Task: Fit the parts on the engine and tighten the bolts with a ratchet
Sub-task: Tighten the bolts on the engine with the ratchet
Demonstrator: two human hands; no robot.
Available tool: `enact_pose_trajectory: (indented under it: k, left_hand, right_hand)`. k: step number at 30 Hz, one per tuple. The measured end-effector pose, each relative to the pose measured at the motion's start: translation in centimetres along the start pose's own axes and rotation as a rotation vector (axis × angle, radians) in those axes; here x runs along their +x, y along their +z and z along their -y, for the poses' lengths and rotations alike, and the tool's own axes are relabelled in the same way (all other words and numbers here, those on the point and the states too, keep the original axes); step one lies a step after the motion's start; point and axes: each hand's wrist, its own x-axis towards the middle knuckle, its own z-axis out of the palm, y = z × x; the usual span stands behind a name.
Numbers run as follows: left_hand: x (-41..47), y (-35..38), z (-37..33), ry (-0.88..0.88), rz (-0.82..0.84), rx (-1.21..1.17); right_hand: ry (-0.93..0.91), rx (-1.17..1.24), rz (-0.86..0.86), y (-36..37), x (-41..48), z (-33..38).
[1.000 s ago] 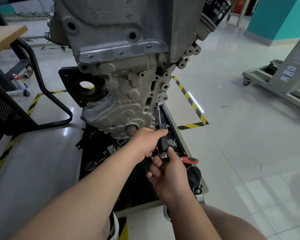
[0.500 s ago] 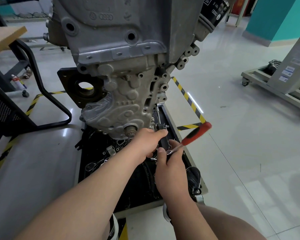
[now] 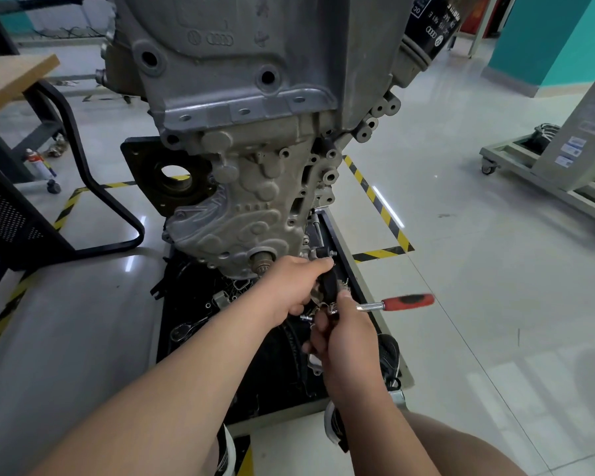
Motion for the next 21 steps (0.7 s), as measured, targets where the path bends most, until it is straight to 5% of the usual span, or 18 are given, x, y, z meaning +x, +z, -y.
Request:
enact_pose_trajectory:
  k: [4,12,21]
  left_hand:
    - [0.07,0.39,0.17,0.013,-0.026,-0.005]
    - [0.35,0.46,0.42,0.021,-0.063,0.046]
    - [0.27,0.42,0.22,0.020,-0.043,0.061]
  right_hand:
    - [0.123,0.235,0.053,0.24,-0.25,0.27]
    - [0.173,0.285,0.102,0.51,-0.21,-0.16]
    - [-0.031,-0.098,-0.010,-0.07,0.22,-0.29]
